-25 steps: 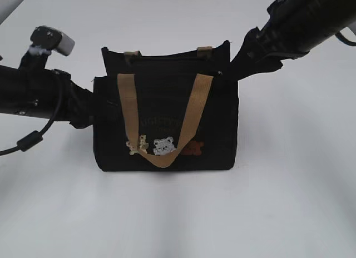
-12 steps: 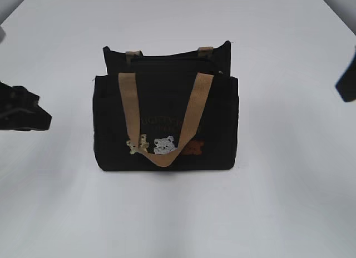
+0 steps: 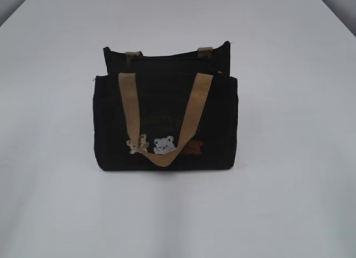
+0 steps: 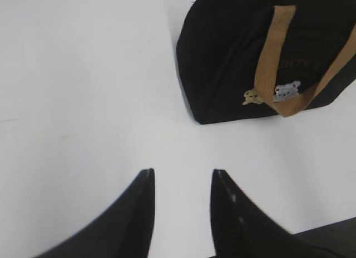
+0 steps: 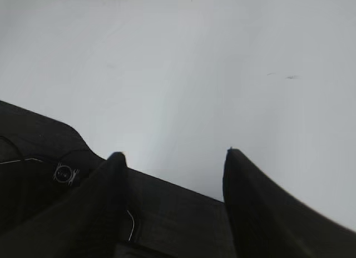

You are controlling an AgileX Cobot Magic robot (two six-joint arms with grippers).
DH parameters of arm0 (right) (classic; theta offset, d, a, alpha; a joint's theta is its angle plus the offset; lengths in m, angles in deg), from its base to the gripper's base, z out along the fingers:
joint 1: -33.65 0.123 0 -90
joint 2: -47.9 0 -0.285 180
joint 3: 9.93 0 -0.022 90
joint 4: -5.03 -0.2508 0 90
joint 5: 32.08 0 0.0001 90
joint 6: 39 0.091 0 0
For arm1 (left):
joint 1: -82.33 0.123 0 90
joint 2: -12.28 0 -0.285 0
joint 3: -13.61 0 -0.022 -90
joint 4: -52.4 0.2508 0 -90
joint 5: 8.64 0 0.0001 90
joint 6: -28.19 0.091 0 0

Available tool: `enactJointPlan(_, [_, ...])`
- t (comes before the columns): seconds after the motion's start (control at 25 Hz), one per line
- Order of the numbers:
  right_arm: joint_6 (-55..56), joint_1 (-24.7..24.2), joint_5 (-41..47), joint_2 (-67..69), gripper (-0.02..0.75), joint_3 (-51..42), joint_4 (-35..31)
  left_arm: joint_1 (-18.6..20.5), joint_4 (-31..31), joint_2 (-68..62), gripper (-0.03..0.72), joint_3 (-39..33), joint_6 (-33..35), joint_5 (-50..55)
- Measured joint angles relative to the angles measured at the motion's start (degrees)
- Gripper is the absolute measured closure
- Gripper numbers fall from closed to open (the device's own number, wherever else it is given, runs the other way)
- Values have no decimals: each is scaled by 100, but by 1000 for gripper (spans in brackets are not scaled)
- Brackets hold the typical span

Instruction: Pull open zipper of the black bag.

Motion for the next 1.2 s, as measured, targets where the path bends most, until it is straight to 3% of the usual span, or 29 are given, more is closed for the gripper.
enactJointPlan(0.16, [-166, 0, -238, -1172, 307, -708, -72, 0, 188, 1378, 433, -432, -78, 424])
enactJointPlan(0.48, [-291, 0, -517, -2268, 307, -877, -383, 0, 310, 3469, 439, -1060, -81, 900])
enactJointPlan(1.2, [-312, 0, -562, -2589, 307, -886, -404, 0, 488, 3635, 449, -1060, -70, 895])
